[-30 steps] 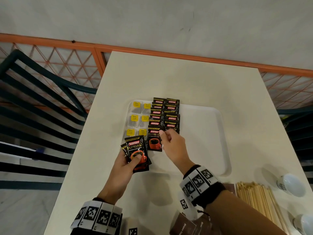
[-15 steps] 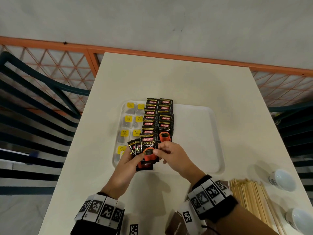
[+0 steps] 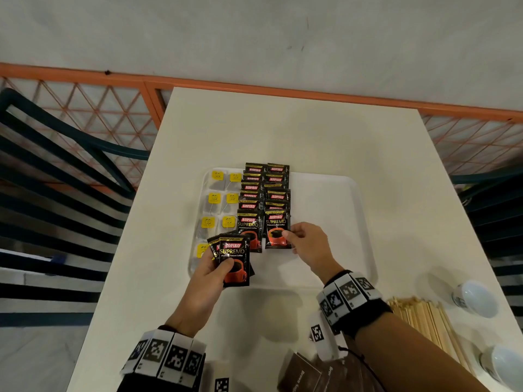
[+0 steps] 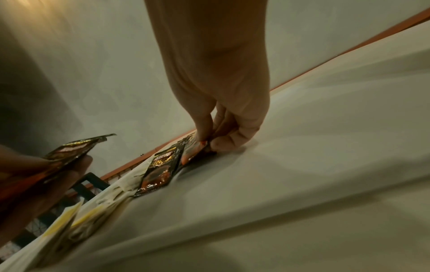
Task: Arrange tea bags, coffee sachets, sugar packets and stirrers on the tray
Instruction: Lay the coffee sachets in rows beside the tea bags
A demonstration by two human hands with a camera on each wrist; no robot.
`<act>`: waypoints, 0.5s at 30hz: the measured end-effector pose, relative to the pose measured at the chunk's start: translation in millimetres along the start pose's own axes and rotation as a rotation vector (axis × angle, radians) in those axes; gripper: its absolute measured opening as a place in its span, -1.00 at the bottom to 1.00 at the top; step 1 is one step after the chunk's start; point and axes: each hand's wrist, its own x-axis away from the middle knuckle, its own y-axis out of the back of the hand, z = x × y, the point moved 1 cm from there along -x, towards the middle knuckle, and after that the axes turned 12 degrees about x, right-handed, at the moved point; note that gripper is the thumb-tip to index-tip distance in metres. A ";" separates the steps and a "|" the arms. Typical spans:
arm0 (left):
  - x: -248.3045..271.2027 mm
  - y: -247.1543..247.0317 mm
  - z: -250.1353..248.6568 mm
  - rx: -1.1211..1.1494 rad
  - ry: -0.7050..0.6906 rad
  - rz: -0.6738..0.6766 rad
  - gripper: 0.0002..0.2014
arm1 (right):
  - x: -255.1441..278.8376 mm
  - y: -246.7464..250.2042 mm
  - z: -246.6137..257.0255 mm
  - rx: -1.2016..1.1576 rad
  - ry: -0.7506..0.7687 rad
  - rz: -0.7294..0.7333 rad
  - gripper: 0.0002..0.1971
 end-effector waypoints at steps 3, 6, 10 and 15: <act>-0.2 1.9 0.1 -0.003 0.006 -0.010 -0.68 | -0.3 -2.0 0.4 -0.007 -0.001 -0.021 -0.79; -0.5 3.2 0.2 -0.016 0.008 -0.027 -0.69 | 1.1 -4.6 0.4 -0.002 0.010 -0.056 -0.82; -0.8 2.1 0.1 -0.022 0.008 -0.040 -0.71 | 5.8 -5.2 1.3 0.029 0.024 -0.088 -0.78; -1.4 -3.2 -2.2 -0.041 -0.024 -0.032 -0.72 | 29.4 -1.0 16.0 0.060 0.143 -0.047 -0.81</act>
